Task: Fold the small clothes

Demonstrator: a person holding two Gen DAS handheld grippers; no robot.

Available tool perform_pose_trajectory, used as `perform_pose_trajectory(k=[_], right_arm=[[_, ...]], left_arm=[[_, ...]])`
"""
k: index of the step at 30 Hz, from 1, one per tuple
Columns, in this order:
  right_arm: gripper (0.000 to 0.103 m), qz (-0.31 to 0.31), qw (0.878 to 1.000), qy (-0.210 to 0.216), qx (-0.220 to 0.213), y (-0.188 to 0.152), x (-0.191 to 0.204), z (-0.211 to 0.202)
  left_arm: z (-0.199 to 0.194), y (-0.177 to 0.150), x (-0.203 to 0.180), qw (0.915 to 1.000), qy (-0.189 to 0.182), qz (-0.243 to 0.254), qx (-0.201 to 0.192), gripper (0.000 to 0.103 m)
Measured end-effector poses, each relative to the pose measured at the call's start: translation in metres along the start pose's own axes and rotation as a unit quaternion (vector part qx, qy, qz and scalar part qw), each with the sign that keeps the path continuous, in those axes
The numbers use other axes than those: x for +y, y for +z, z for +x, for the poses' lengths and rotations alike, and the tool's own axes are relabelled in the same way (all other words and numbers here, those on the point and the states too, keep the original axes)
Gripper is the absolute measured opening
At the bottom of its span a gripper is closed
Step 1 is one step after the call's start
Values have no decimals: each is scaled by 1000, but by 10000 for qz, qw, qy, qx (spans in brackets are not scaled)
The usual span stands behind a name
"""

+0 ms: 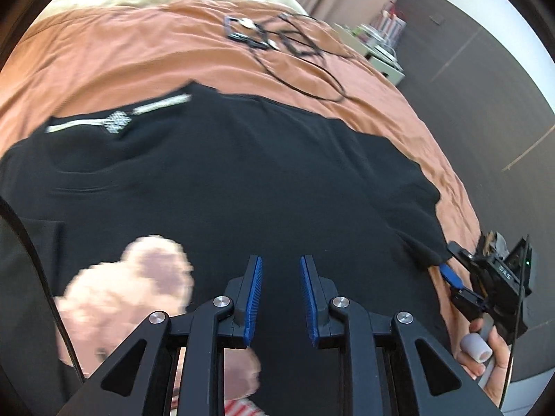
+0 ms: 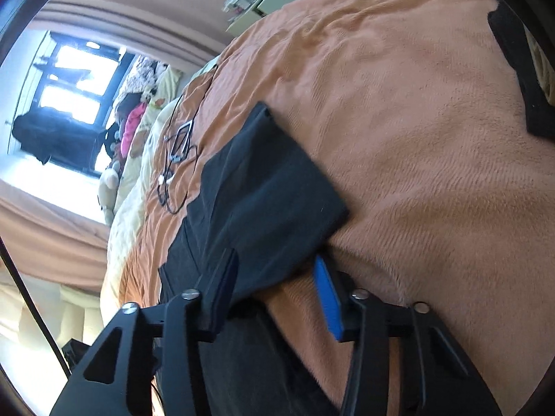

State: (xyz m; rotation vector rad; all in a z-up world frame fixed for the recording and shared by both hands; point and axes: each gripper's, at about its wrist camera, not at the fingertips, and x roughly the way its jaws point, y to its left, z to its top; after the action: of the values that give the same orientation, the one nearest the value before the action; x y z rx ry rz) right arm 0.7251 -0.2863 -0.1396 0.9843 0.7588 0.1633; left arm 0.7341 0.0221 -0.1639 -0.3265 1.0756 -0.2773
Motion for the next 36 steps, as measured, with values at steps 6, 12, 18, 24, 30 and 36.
perform_pose_trajectory(k=[6,12,18,24,30,36], right_arm=[[18,-161,9996,82,-222,-5,-3,-1],[3,-516,9974,238,-447,-13,12,-12],[0,-700,9953,485,-456,-22,27,-18],[0,-984,9907,770,-545,-26,49,-32],[0,-1225,9900,384,-575,-34,57,-35],[1,-407,9978,-519,-70,-19,18,-9]], left_arm=[[25,1,-34,9998,-156,98,119,24],[47,2,-62,9989,-398,77,230,24],[61,-1,-86,9979,-516,190,337,24],[76,-6,-92,9974,-551,108,444,24],[80,-6,-88,9977,-582,-44,338,24],[79,-10,-85,9978,-568,53,331,23]])
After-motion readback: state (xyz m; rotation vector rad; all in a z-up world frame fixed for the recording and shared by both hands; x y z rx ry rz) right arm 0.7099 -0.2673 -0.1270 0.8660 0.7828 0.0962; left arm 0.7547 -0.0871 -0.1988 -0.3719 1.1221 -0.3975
